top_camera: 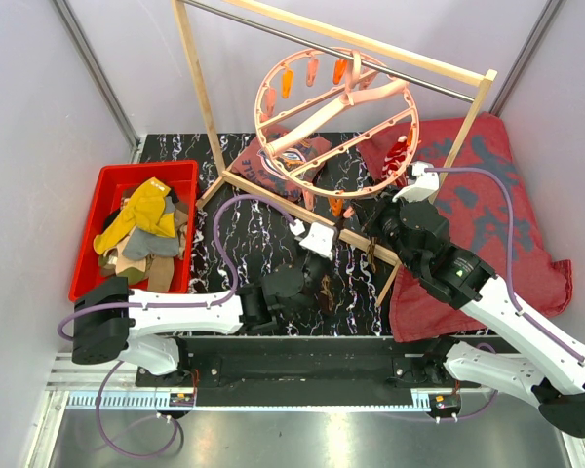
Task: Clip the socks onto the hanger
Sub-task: Clamp the sock onto the hanger.
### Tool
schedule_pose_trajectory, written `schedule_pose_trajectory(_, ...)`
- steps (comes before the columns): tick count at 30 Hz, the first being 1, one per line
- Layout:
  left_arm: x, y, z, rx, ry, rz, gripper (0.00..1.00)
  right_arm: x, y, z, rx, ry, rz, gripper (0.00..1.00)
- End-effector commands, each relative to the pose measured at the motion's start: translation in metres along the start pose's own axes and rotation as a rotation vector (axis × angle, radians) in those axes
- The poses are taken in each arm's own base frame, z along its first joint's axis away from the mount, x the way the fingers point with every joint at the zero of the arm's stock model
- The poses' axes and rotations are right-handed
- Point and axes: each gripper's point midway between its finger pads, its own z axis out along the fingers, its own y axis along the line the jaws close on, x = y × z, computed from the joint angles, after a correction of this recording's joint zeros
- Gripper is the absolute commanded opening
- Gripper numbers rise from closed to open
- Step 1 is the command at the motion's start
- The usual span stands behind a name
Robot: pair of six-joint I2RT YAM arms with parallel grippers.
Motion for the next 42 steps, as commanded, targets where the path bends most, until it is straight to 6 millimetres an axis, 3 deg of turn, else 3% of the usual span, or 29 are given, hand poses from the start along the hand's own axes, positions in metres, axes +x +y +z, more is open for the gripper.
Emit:
schedule_pose_trajectory(1,-0.042,-0.008,0.007,-0.007,-0.099,-0.09,0.0,-0.01,0.006,0.001,-0.009,-0.037,0.036,0.0)
schedule_pose_trajectory(22,-0.025,-0.016,0.015,-0.01,-0.068,-0.028,0.0,-0.022,0.014,-0.005,-0.037,-0.057,0.051,0.0)
schedule_pose_trajectory(34,-0.044,-0.005,0.014,-0.051,-0.12,-0.029,0.0,-0.011,0.005,-0.001,-0.007,-0.04,0.035,0.0)
schedule_pose_trajectory(42,-0.045,-0.005,0.013,-0.052,-0.128,-0.027,0.0,-0.011,0.003,-0.003,-0.001,-0.042,0.03,0.0)
